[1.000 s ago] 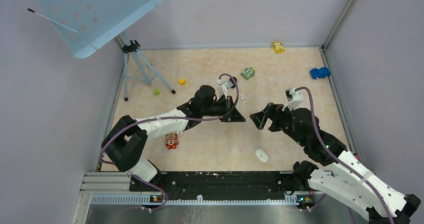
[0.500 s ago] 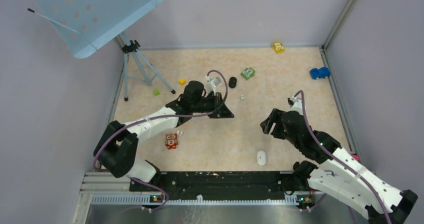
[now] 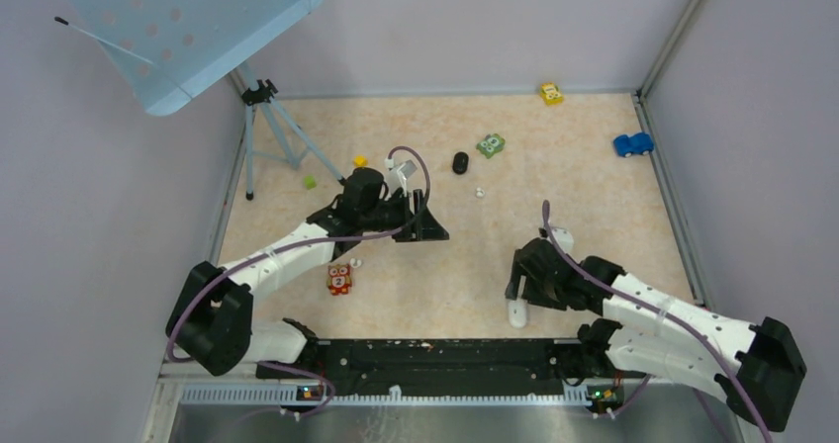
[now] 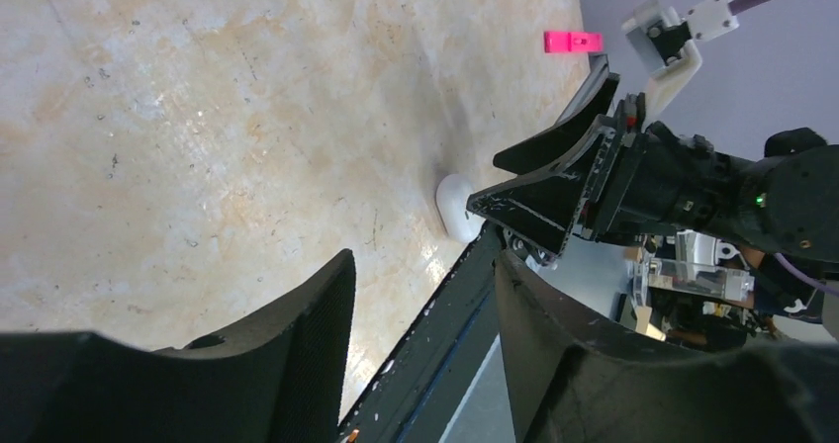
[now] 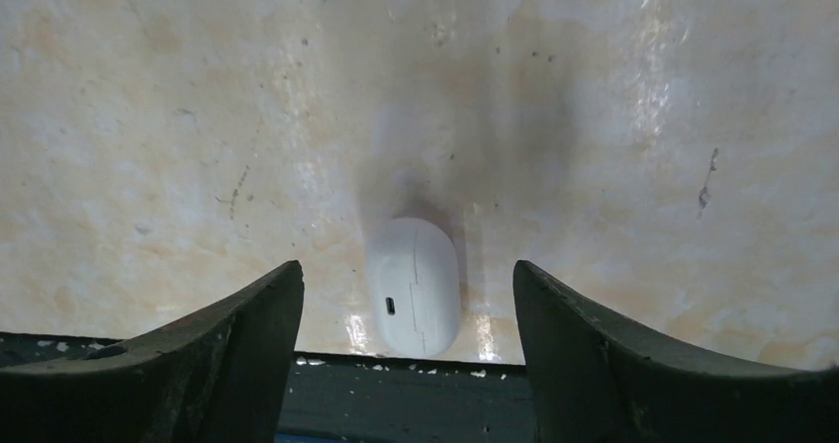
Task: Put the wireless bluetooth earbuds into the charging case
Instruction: Pick up the charging case from the center of the board.
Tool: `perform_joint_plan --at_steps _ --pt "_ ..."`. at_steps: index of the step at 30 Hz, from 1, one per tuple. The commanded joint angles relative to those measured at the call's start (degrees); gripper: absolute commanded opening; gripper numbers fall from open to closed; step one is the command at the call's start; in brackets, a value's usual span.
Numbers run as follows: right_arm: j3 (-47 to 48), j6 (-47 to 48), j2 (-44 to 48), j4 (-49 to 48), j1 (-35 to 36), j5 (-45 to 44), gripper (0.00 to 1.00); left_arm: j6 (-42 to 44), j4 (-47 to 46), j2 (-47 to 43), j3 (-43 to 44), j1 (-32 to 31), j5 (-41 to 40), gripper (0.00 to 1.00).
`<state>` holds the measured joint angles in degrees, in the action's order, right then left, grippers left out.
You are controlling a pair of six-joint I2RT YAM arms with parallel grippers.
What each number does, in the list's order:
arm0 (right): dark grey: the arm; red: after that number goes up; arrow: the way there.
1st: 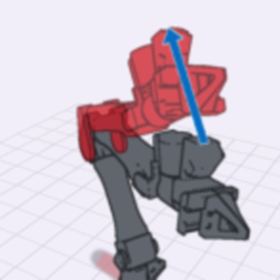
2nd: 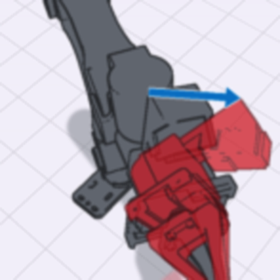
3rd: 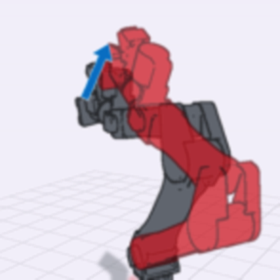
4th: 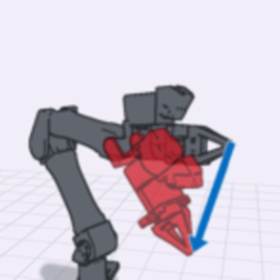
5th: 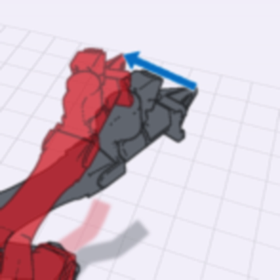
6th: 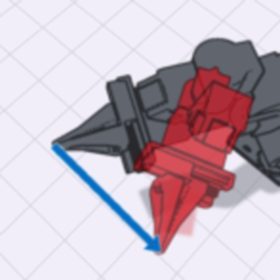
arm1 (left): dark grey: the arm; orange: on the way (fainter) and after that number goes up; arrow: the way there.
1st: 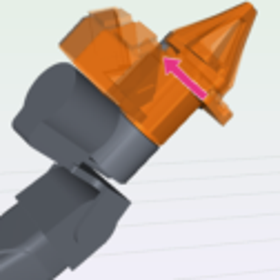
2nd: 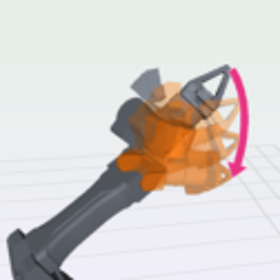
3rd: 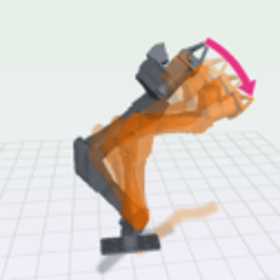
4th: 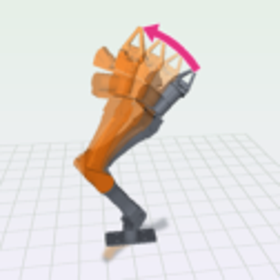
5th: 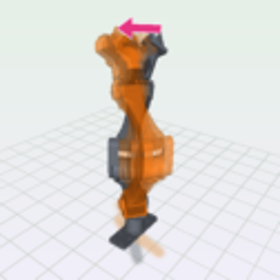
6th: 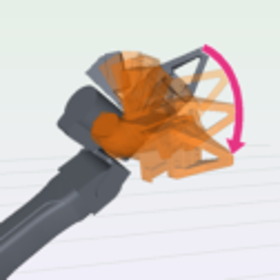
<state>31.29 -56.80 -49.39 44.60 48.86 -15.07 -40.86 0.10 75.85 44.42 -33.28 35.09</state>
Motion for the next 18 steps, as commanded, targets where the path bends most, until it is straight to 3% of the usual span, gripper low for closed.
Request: perform_joint_plan --at_steps 1,9,13,18 --pt "-2.30 -6.24 -1.32 -1.15 4.13 0.74 0.75 0.19 -0.36 -2.07 -0.78 0.53 -0.47 0.60" --pt "-3.35 -8.08 -8.07 -5.91 8.65 -0.17 0.59 0.14 -0.36 -1.99 -0.83 1.10 -0.29 0.64" --pt "-3.10 -7.43 -11.99 -7.54 8.90 -0.30 0.47 -0.47 -0.36 -1.66 -1.05 1.14 0.39 0.65" --pt "-1.76 -6.40 -14.55 -8.10 9.07 -1.11 0.39 -1.10 -0.36 -1.28 -1.55 1.20 0.62 0.76"
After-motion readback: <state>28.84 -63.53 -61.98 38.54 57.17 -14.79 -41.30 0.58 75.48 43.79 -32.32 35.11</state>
